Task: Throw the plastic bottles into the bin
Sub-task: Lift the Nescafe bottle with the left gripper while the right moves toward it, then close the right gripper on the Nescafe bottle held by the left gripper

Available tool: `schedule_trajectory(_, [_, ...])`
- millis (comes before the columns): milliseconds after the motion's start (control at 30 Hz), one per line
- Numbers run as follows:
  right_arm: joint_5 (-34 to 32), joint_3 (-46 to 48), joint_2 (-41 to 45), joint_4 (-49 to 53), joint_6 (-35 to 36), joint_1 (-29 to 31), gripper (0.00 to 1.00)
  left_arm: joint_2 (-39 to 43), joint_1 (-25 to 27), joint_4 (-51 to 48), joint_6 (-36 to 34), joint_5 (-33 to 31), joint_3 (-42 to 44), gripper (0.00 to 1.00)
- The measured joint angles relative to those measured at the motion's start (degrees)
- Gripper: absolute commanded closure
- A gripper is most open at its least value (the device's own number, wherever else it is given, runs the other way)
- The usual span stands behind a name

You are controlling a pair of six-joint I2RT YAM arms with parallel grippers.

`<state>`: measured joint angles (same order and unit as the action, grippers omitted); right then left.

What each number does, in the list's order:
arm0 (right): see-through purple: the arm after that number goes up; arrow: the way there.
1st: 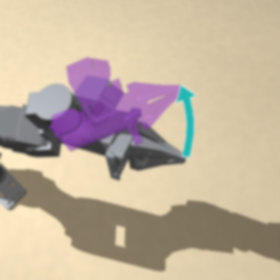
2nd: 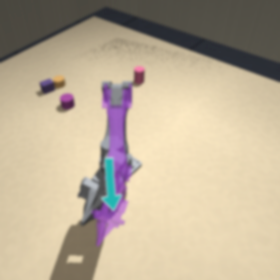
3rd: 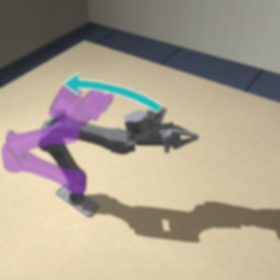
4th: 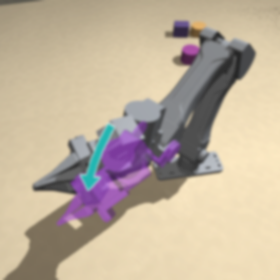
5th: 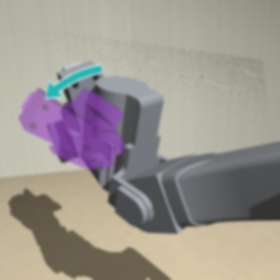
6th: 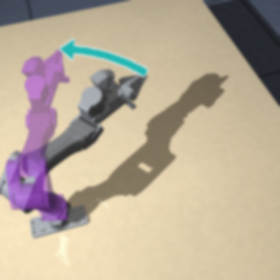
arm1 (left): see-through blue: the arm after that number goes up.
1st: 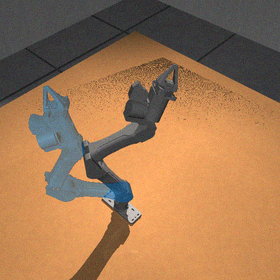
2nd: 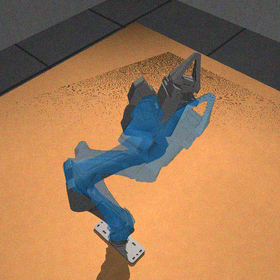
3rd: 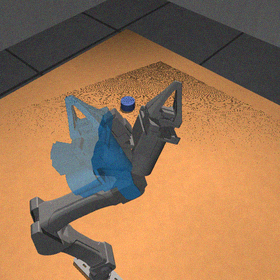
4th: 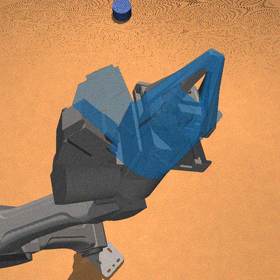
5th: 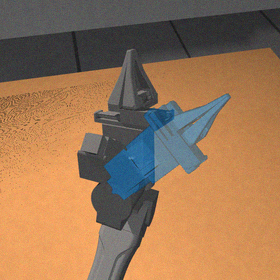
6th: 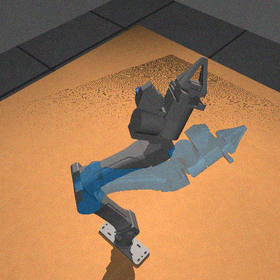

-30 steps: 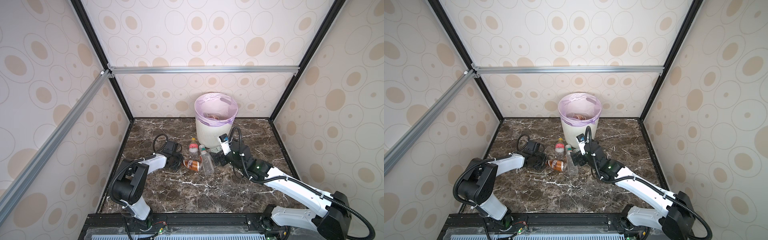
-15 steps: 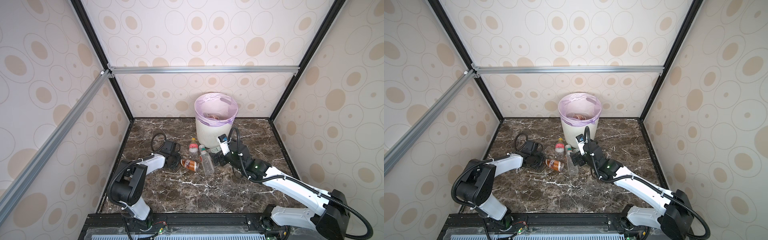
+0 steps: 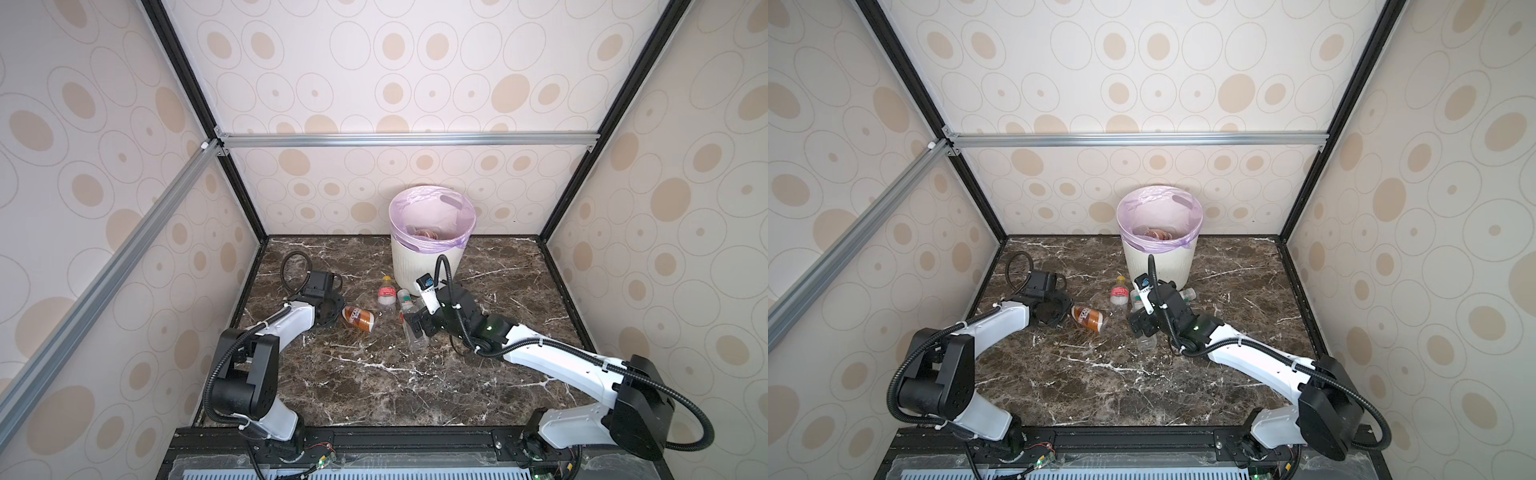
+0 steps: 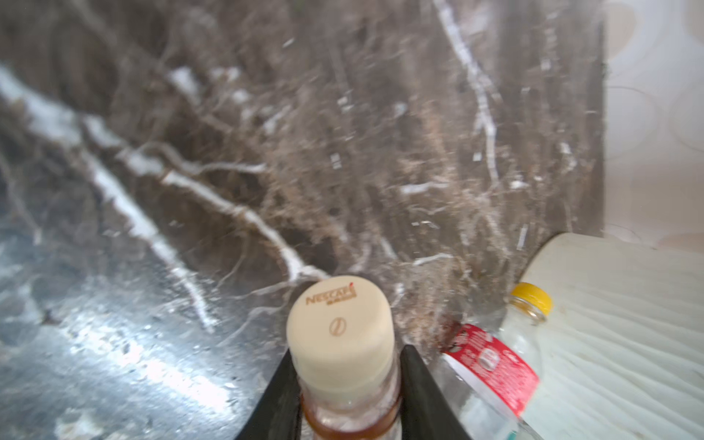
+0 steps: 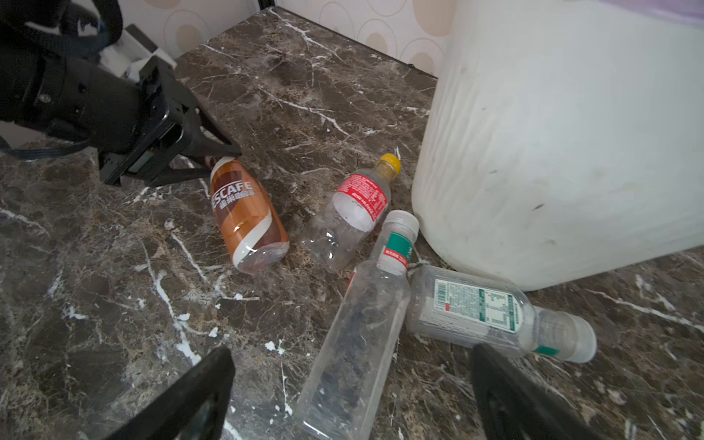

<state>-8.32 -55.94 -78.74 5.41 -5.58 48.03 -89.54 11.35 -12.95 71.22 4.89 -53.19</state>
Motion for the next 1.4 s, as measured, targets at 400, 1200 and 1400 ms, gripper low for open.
schedule_trajectory(400, [4.59, -9.66, -9.62, -1.73, -0.02, 0.5, 0.0, 6.19, 0.0, 2.32, -14.88, -0.39, -5.27, 0.65])
schedule_trajectory(1200, [12.68, -33.44, -33.7, -1.46, -1.11, 0.35, 0.07, 9.99, 0.28, 7.72, -23.19, 8.79, -6.25, 0.64])
schedule_trajectory(1400, [14.6, -37.31, -36.3, -0.83, -1.81, 0.26, 0.24, 10.43, 0.28, 8.02, -23.19, 9.14, -5.92, 0.63])
